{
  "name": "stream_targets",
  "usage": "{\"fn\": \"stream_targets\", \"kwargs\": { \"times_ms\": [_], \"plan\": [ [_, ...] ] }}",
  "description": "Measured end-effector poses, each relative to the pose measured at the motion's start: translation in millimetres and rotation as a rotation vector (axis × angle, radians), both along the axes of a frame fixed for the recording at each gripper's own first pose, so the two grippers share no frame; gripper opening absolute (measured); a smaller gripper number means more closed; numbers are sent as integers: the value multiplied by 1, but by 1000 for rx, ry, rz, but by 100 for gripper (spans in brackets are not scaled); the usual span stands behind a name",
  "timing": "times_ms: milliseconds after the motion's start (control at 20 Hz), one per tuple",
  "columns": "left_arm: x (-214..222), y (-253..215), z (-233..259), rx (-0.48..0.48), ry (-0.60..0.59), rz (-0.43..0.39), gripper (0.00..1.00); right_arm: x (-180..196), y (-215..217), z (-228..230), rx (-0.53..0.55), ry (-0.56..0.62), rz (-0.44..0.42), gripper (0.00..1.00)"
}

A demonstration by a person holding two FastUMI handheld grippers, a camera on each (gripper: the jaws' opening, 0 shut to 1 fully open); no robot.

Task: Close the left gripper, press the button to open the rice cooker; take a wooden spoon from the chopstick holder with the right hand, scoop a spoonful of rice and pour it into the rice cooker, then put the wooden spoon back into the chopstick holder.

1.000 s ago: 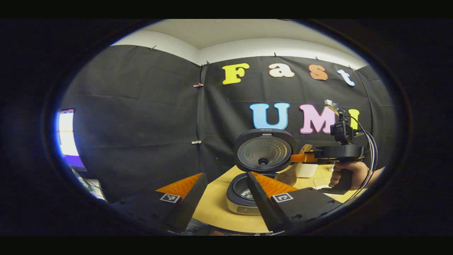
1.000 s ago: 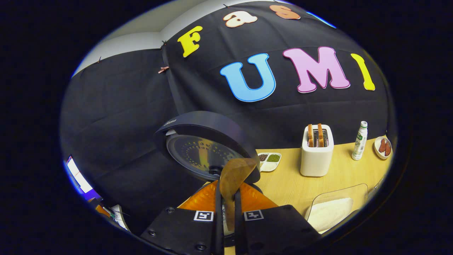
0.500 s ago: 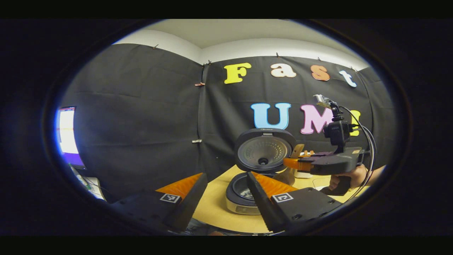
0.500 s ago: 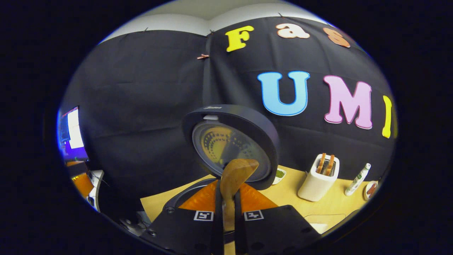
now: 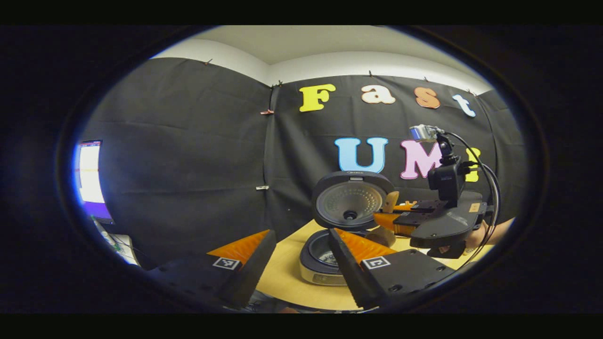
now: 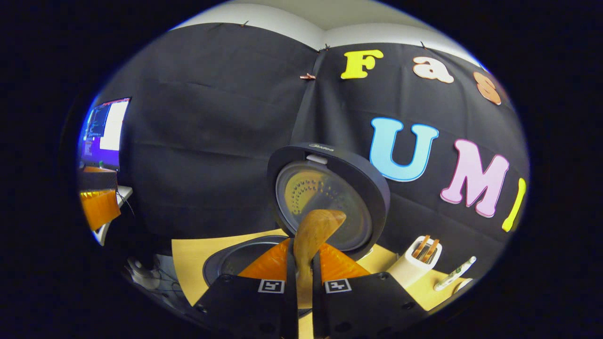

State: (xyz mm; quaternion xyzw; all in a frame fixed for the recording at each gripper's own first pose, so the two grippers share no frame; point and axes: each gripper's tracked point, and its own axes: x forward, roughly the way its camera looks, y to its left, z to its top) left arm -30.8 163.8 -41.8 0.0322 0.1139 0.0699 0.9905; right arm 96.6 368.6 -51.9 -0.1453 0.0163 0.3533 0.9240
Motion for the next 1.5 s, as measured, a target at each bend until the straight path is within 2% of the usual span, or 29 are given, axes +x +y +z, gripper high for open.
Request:
{"fn": "stream_targets", "kwargs": {
  "times_ms": [300, 600, 850, 1100, 1500],
  "plan": [
    [1, -6, 2, 5, -2, -9, 80, 2, -13, 4, 39, 14, -29, 16],
    [1, -25, 7, 19, -4, -33, 80, 14, -54, 17, 189, 106, -123, 16],
    [4, -54, 12, 49, -12, -66, 79, 25, -118, 21, 268, 158, -232, 16],
    [6, -79, 14, 51, -11, -82, 80, 28, -190, 23, 298, 162, -332, 16],
    [2, -100, 20, 76, -25, -63, 80, 29, -304, 23, 341, 171, -485, 16]
  ]
}}
